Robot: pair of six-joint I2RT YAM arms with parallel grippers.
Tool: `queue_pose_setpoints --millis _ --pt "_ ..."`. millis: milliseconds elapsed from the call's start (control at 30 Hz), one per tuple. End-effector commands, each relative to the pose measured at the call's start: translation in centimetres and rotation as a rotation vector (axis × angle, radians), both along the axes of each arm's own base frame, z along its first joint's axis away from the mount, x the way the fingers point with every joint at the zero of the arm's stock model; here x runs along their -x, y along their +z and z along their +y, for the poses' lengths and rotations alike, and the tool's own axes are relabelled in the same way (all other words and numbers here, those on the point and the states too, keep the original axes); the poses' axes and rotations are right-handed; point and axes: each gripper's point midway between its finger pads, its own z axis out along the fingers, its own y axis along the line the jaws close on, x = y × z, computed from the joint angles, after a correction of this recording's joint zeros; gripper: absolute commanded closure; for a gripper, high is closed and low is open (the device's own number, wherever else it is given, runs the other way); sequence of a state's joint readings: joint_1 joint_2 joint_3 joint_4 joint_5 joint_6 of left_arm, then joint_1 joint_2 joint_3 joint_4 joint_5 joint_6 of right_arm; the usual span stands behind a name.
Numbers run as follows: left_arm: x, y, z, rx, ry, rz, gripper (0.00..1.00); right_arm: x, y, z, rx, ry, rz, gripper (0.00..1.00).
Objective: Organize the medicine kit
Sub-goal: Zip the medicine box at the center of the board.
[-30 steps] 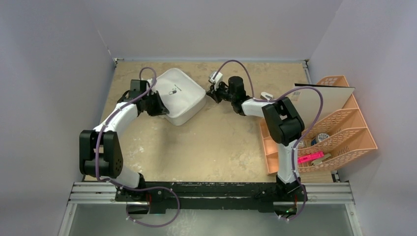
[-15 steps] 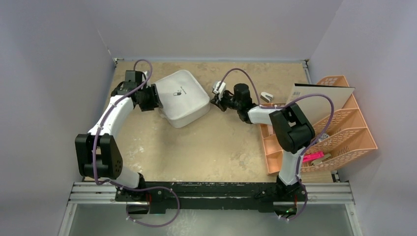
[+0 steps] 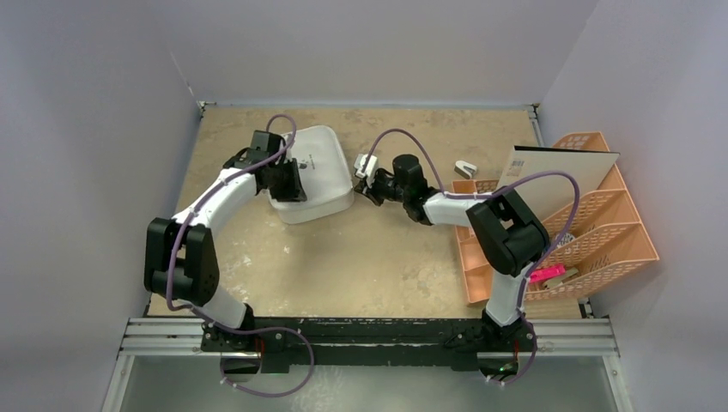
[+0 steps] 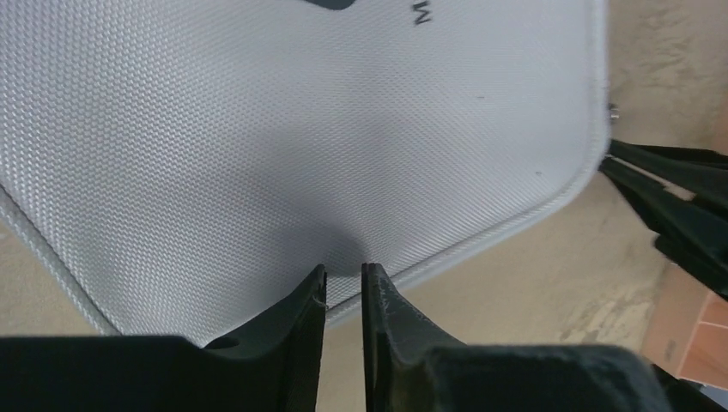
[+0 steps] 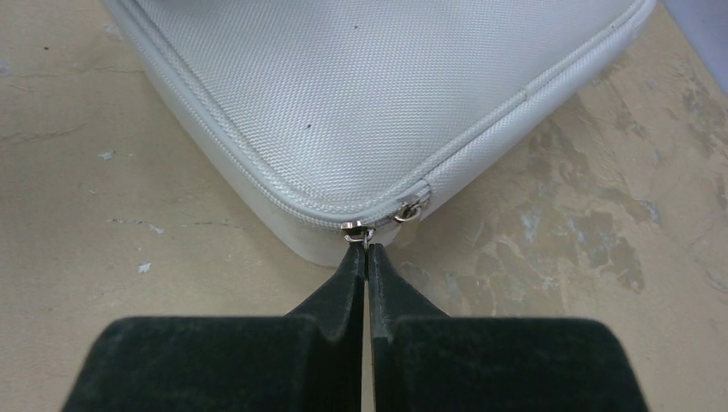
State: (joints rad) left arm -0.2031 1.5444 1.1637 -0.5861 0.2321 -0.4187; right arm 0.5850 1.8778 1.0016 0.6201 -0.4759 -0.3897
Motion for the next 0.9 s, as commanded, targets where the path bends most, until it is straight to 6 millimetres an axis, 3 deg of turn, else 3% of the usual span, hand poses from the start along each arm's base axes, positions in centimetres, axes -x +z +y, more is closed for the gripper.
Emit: queue_pose_setpoints --millis 0,100,200,333,433,500,600,667,700,733,767,867 --pt "1.9 -4.6 3.7 -0.185 0.051 0.103 0.83 -3.9 2.4 -1.6 -0.017 -0.126 -0.084 1.00" --pt "2.6 -6.0 5.4 -0.259 0.073 0.125 0.85 -5.9 2.6 -2.2 -0.048 -0.165 -0.077 1.00" --pt "2.8 -6.3 5.4 -0.252 0.072 0.133 0.85 -7.4 2.0 -2.3 -0.054 -0.189 -0.054 1.00" --pt "2.7 -5.9 4.8 -0.216 0.070 0.124 0.85 -8.8 2.7 -2.3 -0.090 -0.232 -0.054 1.00" --pt "2.4 -4.4 3.5 -0.139 0.051 0.093 0.85 -7.8 4.4 -2.7 -0.121 -0.237 -0.052 0.81" --pt "2.0 -2.9 2.9 -0.107 0.040 0.068 0.82 -6.7 5.7 -3.2 -0.146 -0.244 -0.039 0.70" --pt "1.3 0.8 1.7 -0.046 0.002 -0.003 0.76 -4.3 7.5 -4.1 -0.165 -0.251 0.012 0.50" --pt "1.1 3.8 0.8 0.005 -0.034 -0.066 0.69 -3.0 8.4 -5.2 -0.152 -0.288 0.065 0.26" --pt "1.1 5.3 0.3 0.033 -0.055 -0.100 0.67 -2.2 9.0 -5.6 -0.153 -0.305 0.108 0.09" --pt "1.1 6.8 -0.1 0.054 -0.077 -0.134 0.64 -1.4 9.3 -6.0 -0.152 -0.335 0.170 0.02" --pt "1.2 8.2 -0.3 0.065 -0.092 -0.163 0.62 -0.6 10.5 -6.7 -0.161 -0.372 0.215 0.01" --pt "2.2 11.5 -0.4 0.077 -0.132 -0.223 0.39 1.8 12.3 -9.0 -0.152 -0.516 0.379 0.01"
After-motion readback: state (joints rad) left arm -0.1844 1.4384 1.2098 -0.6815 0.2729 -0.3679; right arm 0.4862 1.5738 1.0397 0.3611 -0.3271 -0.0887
